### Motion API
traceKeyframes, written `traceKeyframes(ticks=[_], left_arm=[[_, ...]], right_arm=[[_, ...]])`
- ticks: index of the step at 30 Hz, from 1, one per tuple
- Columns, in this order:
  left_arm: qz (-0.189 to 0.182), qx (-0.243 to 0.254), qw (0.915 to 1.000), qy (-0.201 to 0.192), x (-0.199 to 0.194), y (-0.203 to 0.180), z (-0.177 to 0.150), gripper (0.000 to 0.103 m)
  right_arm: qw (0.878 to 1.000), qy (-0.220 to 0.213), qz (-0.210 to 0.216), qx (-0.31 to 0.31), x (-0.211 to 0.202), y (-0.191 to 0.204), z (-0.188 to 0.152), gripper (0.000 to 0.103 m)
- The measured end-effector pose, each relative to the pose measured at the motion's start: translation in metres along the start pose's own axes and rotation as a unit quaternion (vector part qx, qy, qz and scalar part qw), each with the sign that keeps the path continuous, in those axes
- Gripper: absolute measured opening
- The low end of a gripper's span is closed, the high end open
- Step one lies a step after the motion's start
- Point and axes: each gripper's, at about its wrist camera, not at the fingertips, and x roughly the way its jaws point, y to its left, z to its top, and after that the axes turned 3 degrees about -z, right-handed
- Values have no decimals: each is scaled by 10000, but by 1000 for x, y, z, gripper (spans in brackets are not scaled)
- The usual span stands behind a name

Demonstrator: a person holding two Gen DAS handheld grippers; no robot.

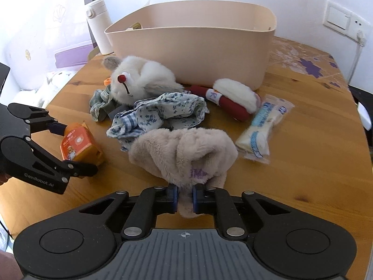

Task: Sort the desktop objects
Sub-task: 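Lift the orange bottle and fleece cloth and carry both over the basket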

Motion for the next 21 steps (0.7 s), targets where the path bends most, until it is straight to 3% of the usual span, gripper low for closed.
traceKeyframes(ticks=[10,21], left_arm=[[-30,-11,10000,28,-7,0,-5,81],[75,-133,9997,-195,-22,0,-1,81]], right_arm=[[9992,-234,-182,267,-24,-5,-14,11],[9979,-502,-309,256,-53,-13,-14,11]])
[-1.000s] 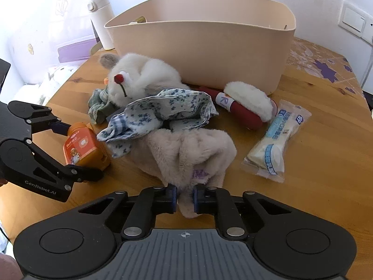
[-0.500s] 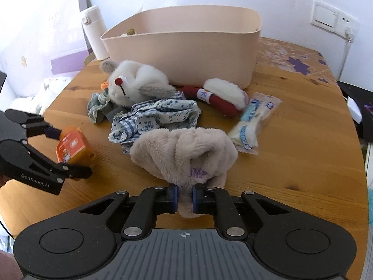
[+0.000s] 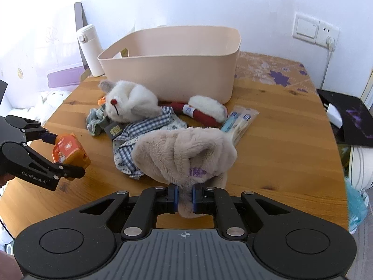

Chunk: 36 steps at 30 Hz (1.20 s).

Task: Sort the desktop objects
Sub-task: 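Lift the orange bottle and fleece cloth and carry both over the basket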

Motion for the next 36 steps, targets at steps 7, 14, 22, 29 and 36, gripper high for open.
traceKeyframes(ticks=[7,14,22,29,36], left_arm=[[123,-177,9997,-141,-10,7,5,81],[198,-410,9982,-389,-26,15,16,81],[320,-666,9945,-738,-42,25,37,81],[441,-838,9897,-1075,-57,38,60,81],[597,-837,9843,-1438,-72,53,87,81]], right_arm=[[9997,-221,-56,-56,-15,-4,7,11],[9990,-437,-83,-99,-29,-11,17,11],[9975,-674,-110,-172,-36,-21,37,11],[9956,-901,-143,-231,-40,-30,59,11],[9933,-1107,-222,-250,-36,-37,84,11]])
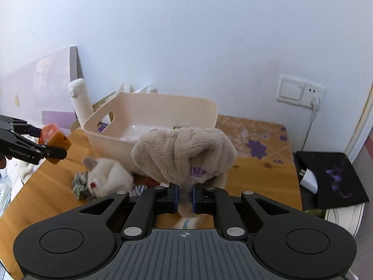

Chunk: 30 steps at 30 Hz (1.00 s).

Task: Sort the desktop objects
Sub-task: 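Lift the orange bottle and fleece cloth and carry both over the basket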

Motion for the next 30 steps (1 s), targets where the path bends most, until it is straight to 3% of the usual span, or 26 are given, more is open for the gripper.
traceKeyframes(ticks=[13,25,30], left_arm=[[196,11,9984,-530,17,6,61,81],[354,37,9972,-664,64,-14,103,81],[384,4,9978,-532,90,-21,120,81]], right_arm=[[9996,-252,33,-76,29,-11,43,11],[9989,-378,251,-133,70,-10,81,11],[9987,-324,259,-279,94,-4,98,11]])
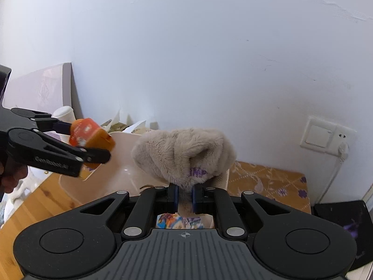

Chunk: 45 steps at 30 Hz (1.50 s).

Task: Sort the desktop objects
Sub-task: 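Lift the orange bottle and fleece cloth and carry both over the basket, then open both tools to drop the bottle and cloth into the basket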

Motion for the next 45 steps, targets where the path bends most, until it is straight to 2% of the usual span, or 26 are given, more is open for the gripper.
traceKeyframes(ticks=[5,11,17,20,23,26,27,30,32,33,34,36,39,45], left_arm=[[62,-162,9988,460,33,-3,1,82],[143,-347,9954,878,59,4,-11,82],[164,-489,9902,1301,77,6,-21,82],[94,-437,9890,1407,79,3,-24,82],[178,-452,9869,1535,82,3,-28,82],[193,-621,9866,1497,71,8,-34,82],[243,-644,9871,1447,70,8,-31,82],[325,-686,9872,1405,63,10,-28,84],[358,-751,9866,1404,60,13,-25,84],[372,-756,9866,1399,58,13,-24,84],[397,-751,9867,1388,55,13,-24,84],[429,-743,9869,1364,49,13,-24,84],[457,-725,9875,1326,42,13,-24,84],[516,-755,9888,1177,22,11,-22,84]], right_arm=[[9995,279,87,-78,31,4,5,11],[9981,579,179,-76,58,13,-6,11],[9952,966,147,-18,76,14,-20,11],[9938,1109,79,-72,81,15,-25,11],[9925,1216,100,-11,83,14,-30,13],[9920,1260,114,2,82,15,-31,22],[9923,1232,88,-7,81,16,-30,33],[9933,1150,55,2,77,18,-27,39],[9937,1116,46,21,74,20,-24,52],[9940,1094,36,40,72,21,-23,64],[9942,1074,15,60,69,21,-21,70],[9946,1035,-3,96,62,22,-20,74],[9946,1011,-113,178,54,22,-18,88],[9946,964,-252,277,37,24,-17,96]])
